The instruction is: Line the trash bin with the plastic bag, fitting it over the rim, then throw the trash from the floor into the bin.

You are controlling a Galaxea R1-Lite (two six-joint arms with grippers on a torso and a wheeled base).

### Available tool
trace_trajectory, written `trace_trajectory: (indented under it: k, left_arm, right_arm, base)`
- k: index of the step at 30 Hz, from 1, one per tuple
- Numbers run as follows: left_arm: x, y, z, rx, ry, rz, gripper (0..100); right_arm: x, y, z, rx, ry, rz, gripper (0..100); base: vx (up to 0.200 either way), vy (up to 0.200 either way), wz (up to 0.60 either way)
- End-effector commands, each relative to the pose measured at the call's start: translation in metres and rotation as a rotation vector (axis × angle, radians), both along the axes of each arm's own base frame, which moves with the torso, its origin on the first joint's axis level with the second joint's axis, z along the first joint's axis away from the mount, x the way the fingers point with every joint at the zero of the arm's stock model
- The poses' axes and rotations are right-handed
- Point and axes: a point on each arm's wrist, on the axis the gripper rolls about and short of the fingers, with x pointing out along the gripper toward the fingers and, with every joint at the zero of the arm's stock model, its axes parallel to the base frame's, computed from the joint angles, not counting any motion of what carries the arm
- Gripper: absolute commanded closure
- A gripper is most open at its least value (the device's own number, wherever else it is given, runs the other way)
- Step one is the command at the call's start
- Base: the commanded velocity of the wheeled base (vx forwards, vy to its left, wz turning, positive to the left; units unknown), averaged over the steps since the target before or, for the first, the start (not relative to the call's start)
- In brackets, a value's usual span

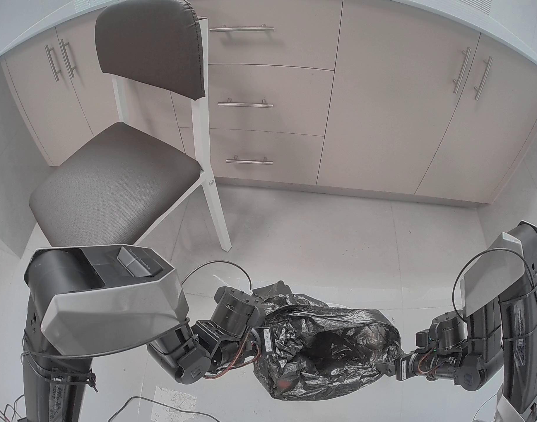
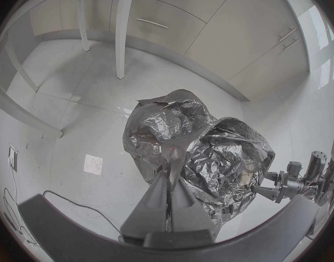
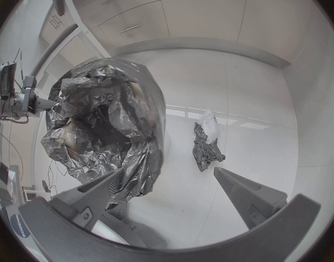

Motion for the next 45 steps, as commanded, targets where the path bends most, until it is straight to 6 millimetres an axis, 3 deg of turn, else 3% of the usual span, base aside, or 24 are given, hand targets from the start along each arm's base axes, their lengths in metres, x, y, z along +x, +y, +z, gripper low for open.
trace_trajectory:
  k: [1,14,17,29,35,45]
  left_arm:
    - [0.0,0.0,-0.001,0.002,0.001,0.002,100]
    - [0.001,0.0,-0.003,0.017,-0.008,0.019,100]
    - [0.001,0.0,-0.003,0.018,-0.009,0.02,100]
    - [0.001,0.0,-0.003,0.016,-0.007,0.02,100]
    - [0.0,0.001,-0.002,0.016,-0.005,0.017,100]
    - [-0.011,0.001,-0.019,0.091,-0.08,-0.042,100]
  right_arm:
    - [0.001,0.001,-0.001,0.002,-0.009,-0.005,0]
    - [-0.004,0.0,-0.006,-0.087,0.004,-0.016,0]
    - [-0.019,-0.004,-0.003,-0.113,0.058,0.037,0]
    - [-0.027,-0.003,0.0,-0.084,0.132,0.199,0]
    - [-0.038,-0.003,0.009,-0.051,0.203,0.366,0]
    - [-0.04,-0.004,0.008,-0.063,0.221,0.377,0]
  base:
    - [0.0,0.0,0.0]
    - [0.0,0.0,0.0]
    - [0.0,0.0,0.0]
    - [0.0,0.0,0.0]
    - [0.0,0.0,0.0]
    - [0.0,0.0,0.0]
